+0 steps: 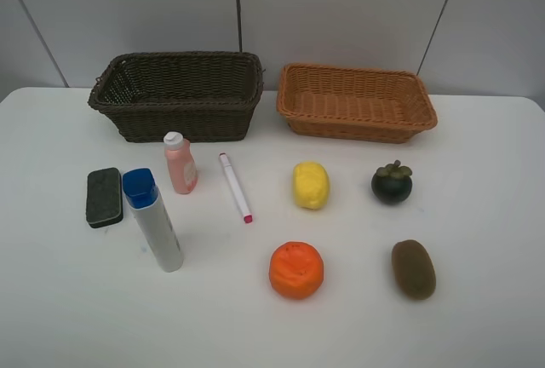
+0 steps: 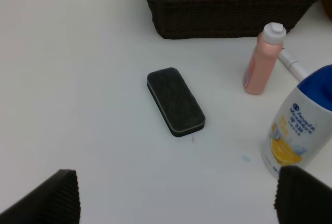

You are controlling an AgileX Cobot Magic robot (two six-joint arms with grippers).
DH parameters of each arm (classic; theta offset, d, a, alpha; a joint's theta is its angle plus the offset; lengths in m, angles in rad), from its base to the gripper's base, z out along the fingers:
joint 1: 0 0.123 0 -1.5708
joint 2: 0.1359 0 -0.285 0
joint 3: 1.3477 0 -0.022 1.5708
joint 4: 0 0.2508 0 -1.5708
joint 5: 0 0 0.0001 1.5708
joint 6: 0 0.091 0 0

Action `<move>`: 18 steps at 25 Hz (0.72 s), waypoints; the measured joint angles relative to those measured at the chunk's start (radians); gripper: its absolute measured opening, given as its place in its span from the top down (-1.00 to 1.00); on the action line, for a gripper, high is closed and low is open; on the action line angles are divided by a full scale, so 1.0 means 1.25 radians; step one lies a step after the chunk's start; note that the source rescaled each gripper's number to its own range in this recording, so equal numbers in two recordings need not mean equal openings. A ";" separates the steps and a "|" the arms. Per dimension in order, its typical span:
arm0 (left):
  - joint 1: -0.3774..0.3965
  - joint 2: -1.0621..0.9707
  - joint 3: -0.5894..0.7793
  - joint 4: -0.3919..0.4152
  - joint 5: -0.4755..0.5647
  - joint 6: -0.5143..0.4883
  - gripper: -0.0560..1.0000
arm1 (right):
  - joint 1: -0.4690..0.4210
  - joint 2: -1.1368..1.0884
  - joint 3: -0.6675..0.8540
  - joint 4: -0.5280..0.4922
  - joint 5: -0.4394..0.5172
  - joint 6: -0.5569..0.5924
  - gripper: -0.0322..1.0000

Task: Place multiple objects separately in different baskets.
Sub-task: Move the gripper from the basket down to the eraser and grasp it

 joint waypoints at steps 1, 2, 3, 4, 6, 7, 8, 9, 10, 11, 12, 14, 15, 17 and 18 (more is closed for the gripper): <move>0.000 0.000 0.000 0.000 0.000 0.000 -0.98 | 0.000 0.000 0.000 0.000 0.000 0.000 -0.99; 0.000 0.000 0.000 0.000 0.000 0.000 -0.98 | 0.000 0.000 0.000 0.000 0.000 0.000 -0.99; 0.000 0.000 0.000 0.000 0.000 0.000 -0.98 | 0.000 0.000 0.000 0.000 0.000 0.000 -0.99; 0.000 0.000 0.000 -0.001 0.000 0.000 -0.98 | 0.000 0.000 0.000 0.000 0.000 0.000 -0.99; 0.000 0.000 0.000 -0.010 0.000 0.000 -0.98 | 0.000 0.000 0.000 0.000 0.000 0.000 -0.99; 0.000 0.000 0.000 -0.017 0.000 0.000 -0.98 | 0.000 0.000 0.000 0.000 0.000 0.000 -0.99; 0.000 0.000 0.000 -0.025 0.000 0.000 -0.98 | 0.000 0.000 0.000 0.000 0.000 0.000 -0.99; 0.000 0.000 0.000 -0.029 0.000 0.000 -0.98 | 0.000 0.000 0.000 0.000 0.000 0.000 -0.99; 0.000 0.000 0.000 -0.033 0.000 0.000 -0.98 | 0.000 0.000 0.000 0.000 0.000 0.000 -0.99; 0.000 0.000 0.000 -0.035 0.000 0.000 -0.98 | 0.000 0.000 0.000 0.000 0.000 0.000 -0.99; 0.000 0.000 0.000 -0.035 0.000 0.000 -0.98 | 0.000 0.000 0.000 0.000 0.000 0.000 -0.99; 0.000 0.000 0.000 -0.035 0.000 0.000 -0.98 | 0.000 0.000 0.000 0.000 0.000 0.000 -0.99; 0.000 0.000 0.000 -0.035 0.000 0.000 -0.98 | 0.000 0.000 0.000 0.000 0.000 0.000 -0.99; 0.000 0.000 0.000 -0.034 0.000 0.000 -0.98 | 0.000 0.000 0.000 0.000 0.000 0.000 -0.99; 0.000 0.000 0.000 -0.034 0.000 -0.001 -0.98 | 0.000 0.000 0.000 0.000 0.000 0.000 -0.99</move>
